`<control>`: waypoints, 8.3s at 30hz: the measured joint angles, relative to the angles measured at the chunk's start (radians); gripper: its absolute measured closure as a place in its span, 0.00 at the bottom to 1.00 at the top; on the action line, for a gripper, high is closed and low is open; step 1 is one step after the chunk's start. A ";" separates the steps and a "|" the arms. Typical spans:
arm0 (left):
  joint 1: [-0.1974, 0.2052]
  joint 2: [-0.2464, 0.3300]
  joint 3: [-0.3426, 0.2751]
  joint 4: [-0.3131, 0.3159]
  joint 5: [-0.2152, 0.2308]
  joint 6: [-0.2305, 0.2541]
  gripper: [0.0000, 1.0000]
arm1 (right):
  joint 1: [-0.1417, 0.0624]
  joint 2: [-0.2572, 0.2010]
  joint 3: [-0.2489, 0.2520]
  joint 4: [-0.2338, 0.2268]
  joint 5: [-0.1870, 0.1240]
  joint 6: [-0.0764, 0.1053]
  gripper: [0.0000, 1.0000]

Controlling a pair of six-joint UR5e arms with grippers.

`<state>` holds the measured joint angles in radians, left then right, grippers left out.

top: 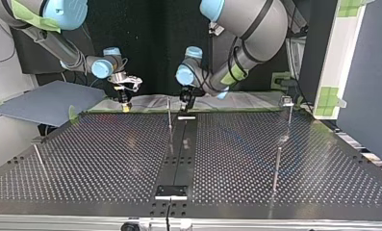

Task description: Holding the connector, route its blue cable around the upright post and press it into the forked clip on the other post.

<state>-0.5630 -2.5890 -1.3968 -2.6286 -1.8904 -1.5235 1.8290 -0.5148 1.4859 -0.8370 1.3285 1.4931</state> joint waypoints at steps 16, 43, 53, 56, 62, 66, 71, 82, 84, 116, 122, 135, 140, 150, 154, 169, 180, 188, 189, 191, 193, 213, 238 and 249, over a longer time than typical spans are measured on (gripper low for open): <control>-0.011 0.004 -0.020 -0.067 -0.003 -0.021 0.02 | 0.000 0.001 0.000 0.014 0.000 -0.010 1.00; -0.020 0.051 -0.010 -0.041 -0.058 -0.056 0.02 | 0.002 0.001 0.000 0.027 0.002 -0.020 1.00; -0.038 0.052 -0.011 -0.041 -0.037 -0.056 0.02 | 0.002 0.001 0.000 0.027 0.002 -0.020 1.00; -0.043 0.053 -0.011 -0.042 -0.030 -0.057 0.02 | 0.002 0.002 0.000 0.027 0.002 -0.020 1.00; -0.047 0.066 -0.028 -0.041 -0.029 -0.064 0.02 | 0.002 0.002 0.000 0.027 0.002 -0.020 1.00; -0.050 0.081 -0.043 -0.038 -0.025 -0.074 0.02 | 0.002 0.001 0.000 0.027 0.002 -0.020 1.00; -0.059 0.087 -0.065 -0.036 -0.005 -0.076 0.02 | 0.002 0.002 0.000 0.027 0.002 -0.020 1.00; -0.071 0.105 -0.111 -0.006 0.013 -0.083 0.02 | 0.002 0.002 0.000 0.028 0.002 -0.020 1.00; -0.073 0.115 -0.112 -0.004 0.013 -0.089 0.02 | 0.002 0.002 0.000 0.028 0.002 -0.020 1.00; -0.088 0.127 -0.113 -0.013 0.029 -0.135 0.02 | 0.000 0.002 0.000 0.024 -0.001 -0.014 1.00; -0.088 0.127 -0.112 -0.013 0.029 -0.136 0.02 | 0.000 0.003 0.000 0.024 -0.001 -0.013 1.00; -0.081 0.180 -0.173 0.017 0.019 -0.146 0.02 | 0.001 0.004 0.000 0.031 -0.001 -0.015 1.00; -0.078 0.223 -0.216 0.059 0.019 -0.183 0.02 | 0.002 0.004 0.000 0.029 -0.001 -0.013 1.00; -0.084 0.310 -0.303 0.138 0.016 -0.232 0.02 | -0.005 0.005 0.000 0.024 0.000 -0.008 1.00; -0.085 0.346 -0.339 0.127 0.009 -0.232 0.02 | -0.006 0.006 0.000 0.023 -0.001 -0.005 1.00; -0.095 0.465 -0.458 0.075 0.012 -0.224 0.02 | -0.006 0.009 0.000 0.020 -0.006 0.006 1.00; -0.098 0.555 -0.547 0.074 0.013 -0.229 0.02 | -0.006 0.010 0.000 0.018 -0.006 0.008 1.00; -0.098 0.628 -0.621 0.075 0.013 -0.231 0.02 | -0.007 0.011 0.000 0.019 -0.006 0.012 1.00; -0.098 0.635 -0.628 0.076 0.013 -0.231 0.02 | -0.007 0.011 0.000 0.019 -0.006 0.012 1.00; -0.098 0.654 -0.647 0.077 0.013 -0.231 0.02 | -0.007 0.011 0.000 0.019 -0.006 0.012 1.00; -0.098 0.670 -0.663 0.077 0.013 -0.231 0.02 | -0.007 0.011 0.000 0.019 -0.006 0.012 1.00; -0.083 0.846 -0.839 0.162 0.013 -0.301 0.02 | -0.005 0.011 0.000 0.018 -0.008 0.012 1.00; -0.070 1.013 -0.928 0.289 0.002 -0.334 0.02 | -0.004 0.012 0.000 0.020 -0.007 0.012 1.00; -0.046 1.006 -1.002 0.342 -0.027 -0.324 0.02 | -0.011 0.008 -0.006 0.029 0.018 -0.004 1.00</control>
<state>-0.6092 -1.5834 -2.3992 -2.2862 -1.9174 -1.8476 1.8179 -0.5070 1.4797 -0.8081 1.3462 1.4891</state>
